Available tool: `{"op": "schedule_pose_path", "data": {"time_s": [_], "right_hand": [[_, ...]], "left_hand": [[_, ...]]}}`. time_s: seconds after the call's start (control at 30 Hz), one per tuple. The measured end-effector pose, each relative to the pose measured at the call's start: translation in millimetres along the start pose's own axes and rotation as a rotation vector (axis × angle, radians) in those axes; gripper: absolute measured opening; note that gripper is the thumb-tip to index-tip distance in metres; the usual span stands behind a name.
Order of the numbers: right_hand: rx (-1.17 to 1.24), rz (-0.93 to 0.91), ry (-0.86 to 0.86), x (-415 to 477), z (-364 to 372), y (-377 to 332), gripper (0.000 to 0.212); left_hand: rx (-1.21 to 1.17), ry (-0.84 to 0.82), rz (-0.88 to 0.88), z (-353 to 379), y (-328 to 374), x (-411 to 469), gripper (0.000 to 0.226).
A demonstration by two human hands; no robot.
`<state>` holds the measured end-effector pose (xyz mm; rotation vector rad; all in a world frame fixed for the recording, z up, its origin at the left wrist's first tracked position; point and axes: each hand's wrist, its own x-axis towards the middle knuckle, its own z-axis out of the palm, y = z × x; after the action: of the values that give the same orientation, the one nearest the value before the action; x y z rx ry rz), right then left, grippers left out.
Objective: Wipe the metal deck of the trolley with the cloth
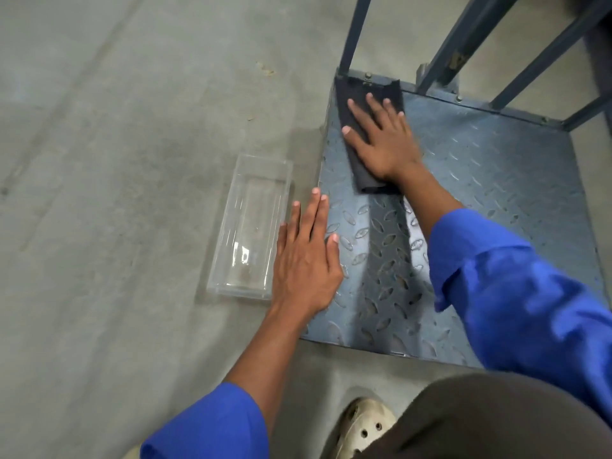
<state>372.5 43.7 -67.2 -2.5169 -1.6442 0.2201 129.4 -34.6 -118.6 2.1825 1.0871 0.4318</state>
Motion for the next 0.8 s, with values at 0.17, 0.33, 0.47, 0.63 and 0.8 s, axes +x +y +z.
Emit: {"op": "schedule_pose_path", "data": {"time_s": [0.17,0.33,0.47,0.63,0.8], "right_hand": [[-0.045,-0.217,-0.045,-48,10,-14,0.06],[-0.006,0.015,-0.025,-29,-2,3,0.063],[-0.009,-0.101,0.001,-81,16,-22,0.061],[-0.026,0.031,0.009,-64,5,25,0.065],[0.017,0.148,-0.007,-4,-1,9,0.067]], "left_hand": [[0.008,-0.012,-0.024,-3,4,0,0.067],[0.046,-0.014,-0.024,-1,2,0,0.066],[0.06,-0.026,-0.024,-2,2,-3,0.066],[0.112,-0.014,-0.031,-1,6,-1,0.067],[0.158,-0.025,-0.024,1,9,7,0.068]]}}
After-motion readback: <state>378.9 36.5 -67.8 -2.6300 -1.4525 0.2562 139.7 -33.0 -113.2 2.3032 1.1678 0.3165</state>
